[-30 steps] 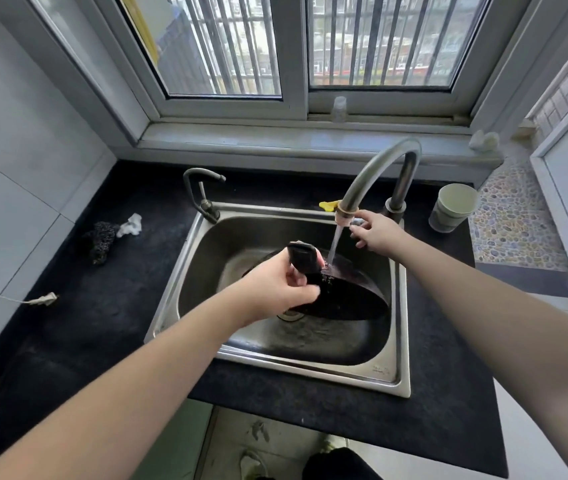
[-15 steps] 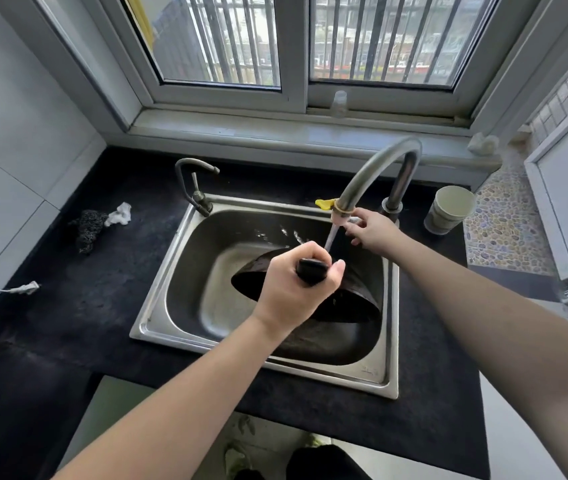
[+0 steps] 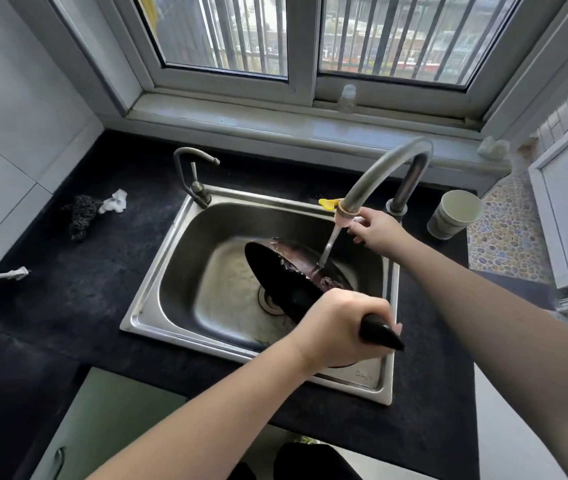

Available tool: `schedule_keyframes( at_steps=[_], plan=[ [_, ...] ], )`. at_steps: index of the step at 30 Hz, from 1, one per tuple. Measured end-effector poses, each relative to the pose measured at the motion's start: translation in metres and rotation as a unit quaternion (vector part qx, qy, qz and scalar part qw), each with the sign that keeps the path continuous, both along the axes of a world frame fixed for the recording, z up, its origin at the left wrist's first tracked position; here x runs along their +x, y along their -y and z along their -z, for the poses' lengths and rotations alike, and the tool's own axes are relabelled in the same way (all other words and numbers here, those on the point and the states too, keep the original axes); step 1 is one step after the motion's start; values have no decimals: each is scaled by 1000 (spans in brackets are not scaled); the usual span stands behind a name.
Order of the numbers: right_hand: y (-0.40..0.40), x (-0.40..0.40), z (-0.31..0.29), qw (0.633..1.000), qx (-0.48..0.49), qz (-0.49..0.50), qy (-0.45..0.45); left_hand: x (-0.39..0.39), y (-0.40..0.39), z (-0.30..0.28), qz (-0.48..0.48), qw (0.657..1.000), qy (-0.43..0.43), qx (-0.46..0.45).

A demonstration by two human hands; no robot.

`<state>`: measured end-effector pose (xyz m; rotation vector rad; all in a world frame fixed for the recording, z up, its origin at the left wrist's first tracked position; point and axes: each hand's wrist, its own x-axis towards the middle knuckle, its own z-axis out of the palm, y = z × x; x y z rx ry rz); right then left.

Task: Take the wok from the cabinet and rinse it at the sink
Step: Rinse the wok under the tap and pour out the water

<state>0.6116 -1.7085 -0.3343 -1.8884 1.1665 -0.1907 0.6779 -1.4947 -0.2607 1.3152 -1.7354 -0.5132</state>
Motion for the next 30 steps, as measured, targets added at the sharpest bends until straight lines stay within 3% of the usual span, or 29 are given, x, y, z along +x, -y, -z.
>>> schedule_keyframes(
  at_steps=[6,16,22,30],
  plan=[
    [-1,-2,2,1000,2,-3,7,-8,7,7,43,996,68,37],
    [-5,-2,3,1000,7,11,25,-6,-5,8,61,994,73,44],
    [-9,0,6,999,3,34,36,2,-26,7,146,985,78,40],
    [-11,1,9,998,3,46,50,13,-26,10,120,990,68,24]
  ],
)
